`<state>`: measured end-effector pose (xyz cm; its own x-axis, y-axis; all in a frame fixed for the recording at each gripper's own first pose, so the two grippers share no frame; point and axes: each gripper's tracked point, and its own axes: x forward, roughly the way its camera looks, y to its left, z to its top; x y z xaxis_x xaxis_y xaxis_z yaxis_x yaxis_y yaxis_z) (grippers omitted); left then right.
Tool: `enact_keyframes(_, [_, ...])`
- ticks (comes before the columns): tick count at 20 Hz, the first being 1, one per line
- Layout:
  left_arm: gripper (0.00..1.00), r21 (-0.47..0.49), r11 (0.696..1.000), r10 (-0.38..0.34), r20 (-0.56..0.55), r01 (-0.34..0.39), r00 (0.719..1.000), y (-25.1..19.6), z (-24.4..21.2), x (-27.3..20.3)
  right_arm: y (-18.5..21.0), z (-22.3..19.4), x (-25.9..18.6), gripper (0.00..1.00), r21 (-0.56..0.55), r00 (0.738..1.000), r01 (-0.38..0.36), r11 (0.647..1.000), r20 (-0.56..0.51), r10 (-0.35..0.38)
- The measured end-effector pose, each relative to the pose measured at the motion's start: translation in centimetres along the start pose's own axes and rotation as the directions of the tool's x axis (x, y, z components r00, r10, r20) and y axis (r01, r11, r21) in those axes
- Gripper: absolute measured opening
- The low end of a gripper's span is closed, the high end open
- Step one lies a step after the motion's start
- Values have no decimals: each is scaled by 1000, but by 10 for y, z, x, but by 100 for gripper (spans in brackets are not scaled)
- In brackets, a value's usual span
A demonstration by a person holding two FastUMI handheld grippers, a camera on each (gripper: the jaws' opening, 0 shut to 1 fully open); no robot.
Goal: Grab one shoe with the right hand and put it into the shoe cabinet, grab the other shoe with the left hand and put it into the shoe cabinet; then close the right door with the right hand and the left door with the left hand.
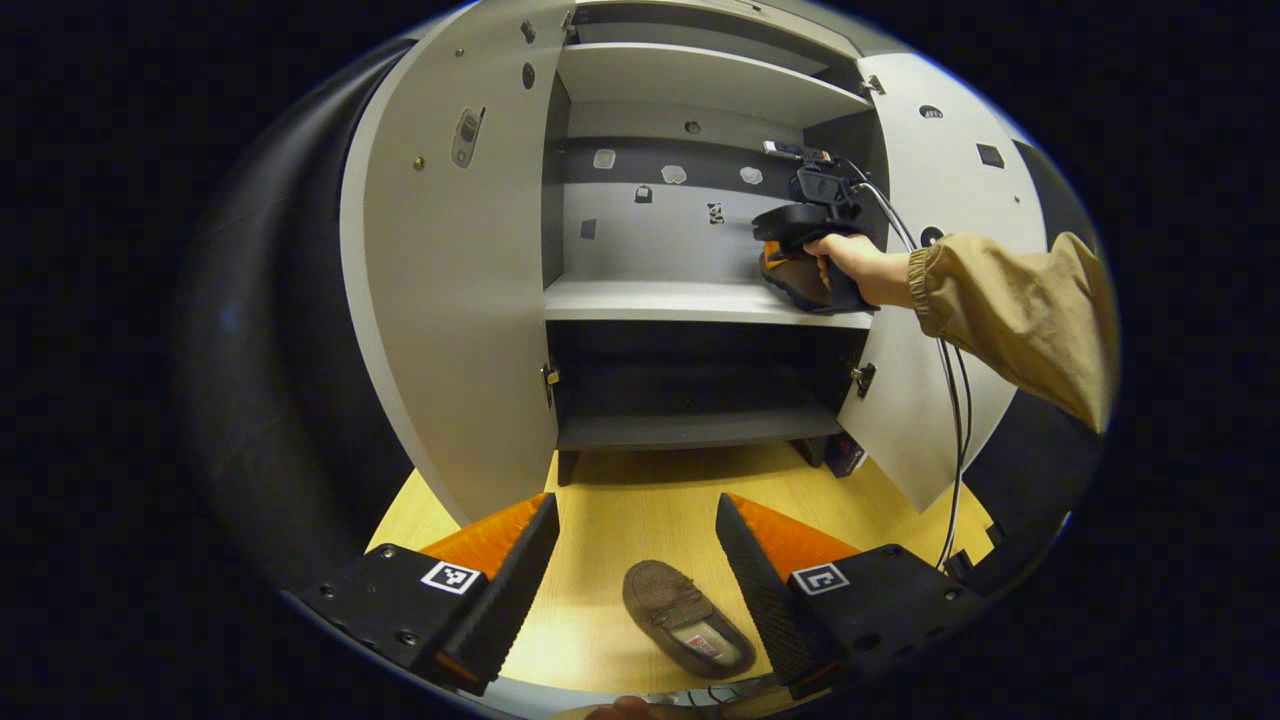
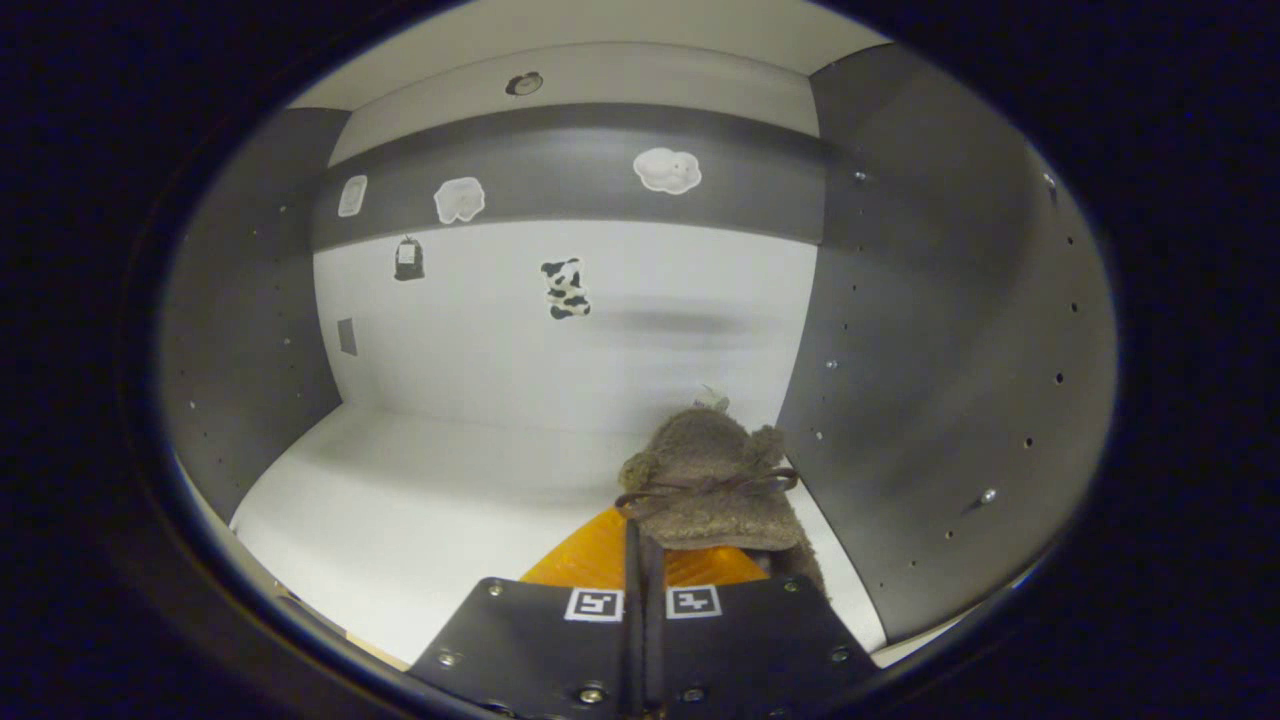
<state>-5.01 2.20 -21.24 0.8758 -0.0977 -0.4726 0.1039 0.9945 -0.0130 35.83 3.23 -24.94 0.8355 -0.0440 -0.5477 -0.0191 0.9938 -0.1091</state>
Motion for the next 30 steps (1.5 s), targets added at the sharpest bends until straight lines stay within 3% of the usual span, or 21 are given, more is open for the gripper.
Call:
enact_keyframes(2, [97,-9,1000,7,-4,-7,1000,1,-3,-2,1,-3,1,2,0,1000,4,1000,-9,-4])
enact_keyframes(4, [97,-17,1000,11,-10,-11,1000,2,-6,-4,5,-7,-1,10,4,999,-13,1000,-31,13])
enact_keyframes(7, [97,-24,1000,10,-28,-11,1000,1,-16,-3,4,-2,-16,48,-13,1000,-18,1000,-15,18])
enact_keyframes(10, [98,-35,999,0,-66,-2,998,-4,-32,2,1,2,-49,49,-45,999,-32,998,12,32])
enact_keyframes(16, [98,-29,999,-30,-214,25,976,-16,-92,18,3,43,-149,46,-160,975,-60,985,201,92])
enact_keyframes(23, [98,-30,999,-39,-403,30,915,-28,-178,24,-4,71,-256,49,-150,930,-106,983,336,151])
enact_keyframes(24, [98,-42,999,-45,-422,30,905,-30,-190,27,-7,72,-267,52,-148,926,-112,983,342,157])
enact_keyframes(27, [97,-63,998,-53,-477,26,877,-35,-221,30,-20,71,-294,46,-147,923,-114,983,352,159])
enact_keyframes(28, [97,-65,998,-49,-498,19,866,-36,-230,31,-24,69,-301,49,-144,923,-118,983,349,162])
enact_keyframes(30, [97,-79,997,-32,-512,-9,859,-36,-243,38,-27,66,-313,46,-145,925,-129,981,339,171])
